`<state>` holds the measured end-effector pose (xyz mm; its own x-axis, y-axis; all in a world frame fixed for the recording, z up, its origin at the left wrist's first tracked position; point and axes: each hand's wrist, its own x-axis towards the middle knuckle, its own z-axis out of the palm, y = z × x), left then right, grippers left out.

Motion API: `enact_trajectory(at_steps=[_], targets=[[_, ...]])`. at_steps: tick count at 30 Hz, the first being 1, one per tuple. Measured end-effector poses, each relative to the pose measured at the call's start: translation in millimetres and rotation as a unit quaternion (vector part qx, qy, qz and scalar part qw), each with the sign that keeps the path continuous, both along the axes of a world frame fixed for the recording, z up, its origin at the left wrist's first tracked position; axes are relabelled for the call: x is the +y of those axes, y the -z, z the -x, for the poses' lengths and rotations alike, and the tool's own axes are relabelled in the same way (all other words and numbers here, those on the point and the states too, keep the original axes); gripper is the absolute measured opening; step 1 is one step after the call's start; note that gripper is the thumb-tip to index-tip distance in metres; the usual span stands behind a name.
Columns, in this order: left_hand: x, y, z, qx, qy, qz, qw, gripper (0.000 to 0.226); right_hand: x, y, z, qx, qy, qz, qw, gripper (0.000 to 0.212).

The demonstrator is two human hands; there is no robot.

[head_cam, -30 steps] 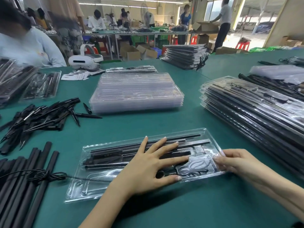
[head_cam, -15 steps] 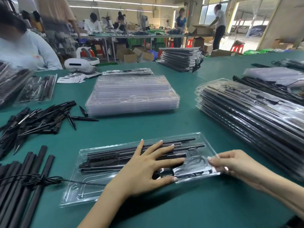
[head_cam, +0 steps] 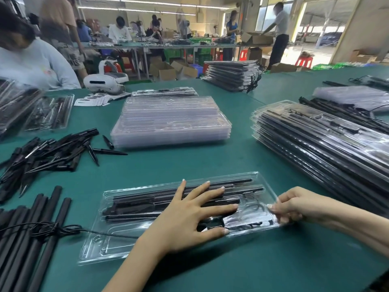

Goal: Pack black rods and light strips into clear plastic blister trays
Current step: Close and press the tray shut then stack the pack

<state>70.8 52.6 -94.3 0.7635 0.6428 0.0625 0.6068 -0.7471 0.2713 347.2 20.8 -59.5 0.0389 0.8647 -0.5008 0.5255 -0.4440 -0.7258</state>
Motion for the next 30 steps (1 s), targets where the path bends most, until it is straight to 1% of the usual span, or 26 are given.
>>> enact_trajectory(at_steps=[5,8,10,14,17,21,24,27,30], targets=[[-1,1,1,-0.002,0.001,-0.01,1.0,0.048,-6,14,2,0.058,0.055,-0.072,0.994,0.022],[-1,2,1,0.0,0.001,-0.013,1.0,0.048,-10,22,3,0.057,0.065,-0.113,0.99,0.022],[-2,2,0,0.004,-0.002,-0.015,1.0,0.048,-11,24,2,0.056,0.066,-0.124,0.988,0.02],[0,-1,-1,-0.002,-0.008,-0.005,1.0,0.048,-9,18,-4,0.099,0.057,-0.081,0.99,0.022],[1,-4,0,-0.032,-0.007,0.013,0.999,0.048,-8,13,-10,0.143,0.081,-0.052,0.985,0.019],[0,-9,2,-0.081,-0.016,0.055,0.995,0.046,-7,9,-12,0.155,0.106,-0.011,0.982,0.019],[-1,-17,-4,-0.072,-0.013,0.016,0.997,0.043,-7,9,-14,0.169,0.123,0.015,0.978,0.023],[-10,-27,-26,-0.059,0.009,0.009,0.998,0.055,-6,6,-12,0.161,0.112,0.035,0.98,0.023],[-19,-25,-53,0.02,0.017,-0.005,1.0,0.08,-6,3,-9,0.16,0.088,0.053,0.982,0.023]])
